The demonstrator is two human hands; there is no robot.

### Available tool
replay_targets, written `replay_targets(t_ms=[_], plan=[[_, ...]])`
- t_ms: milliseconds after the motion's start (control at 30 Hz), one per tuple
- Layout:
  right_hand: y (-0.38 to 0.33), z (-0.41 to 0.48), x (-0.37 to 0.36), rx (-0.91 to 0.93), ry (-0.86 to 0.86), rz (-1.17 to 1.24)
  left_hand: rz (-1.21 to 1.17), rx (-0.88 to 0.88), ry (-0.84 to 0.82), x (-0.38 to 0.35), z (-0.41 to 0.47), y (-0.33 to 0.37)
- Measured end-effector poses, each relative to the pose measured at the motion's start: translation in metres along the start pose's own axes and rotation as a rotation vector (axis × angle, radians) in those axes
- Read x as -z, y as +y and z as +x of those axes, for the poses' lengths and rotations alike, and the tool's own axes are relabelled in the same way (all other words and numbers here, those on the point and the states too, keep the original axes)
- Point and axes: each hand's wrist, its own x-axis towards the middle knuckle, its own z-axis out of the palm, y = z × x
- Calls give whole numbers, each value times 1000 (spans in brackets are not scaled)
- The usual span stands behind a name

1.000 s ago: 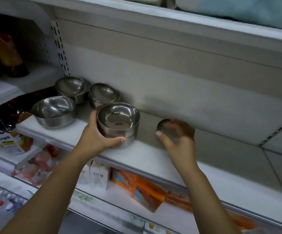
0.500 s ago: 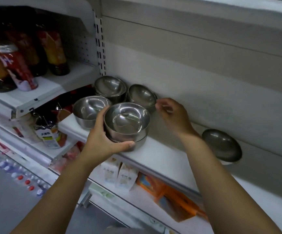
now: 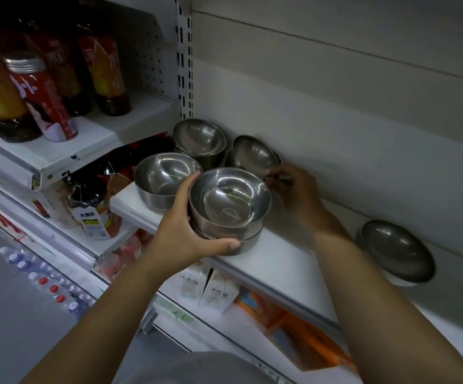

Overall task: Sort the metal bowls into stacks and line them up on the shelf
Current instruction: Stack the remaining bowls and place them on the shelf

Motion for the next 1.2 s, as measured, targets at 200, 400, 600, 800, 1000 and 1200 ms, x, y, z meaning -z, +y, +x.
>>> replay_targets(t_ms=[200,400,600,800,1000,1200], plan=[[4,-8,9,11,40,39,-7,1,-5,-1,1,0],[5,-24,31,-70,75,226,6,4,6,-9,4,-1],[-16,-38,67,-52,218,284,-19,-4,19,-25,11,-1],[-50,-56,95,2,241,308,-39,-76,-25,-44,27,1],[-70,-72,91,-11,169,279,-99,-111,-74,-52,35,1],[-76,-90,73,-60,66,277,-188,-80,-126,-48,33,-2]])
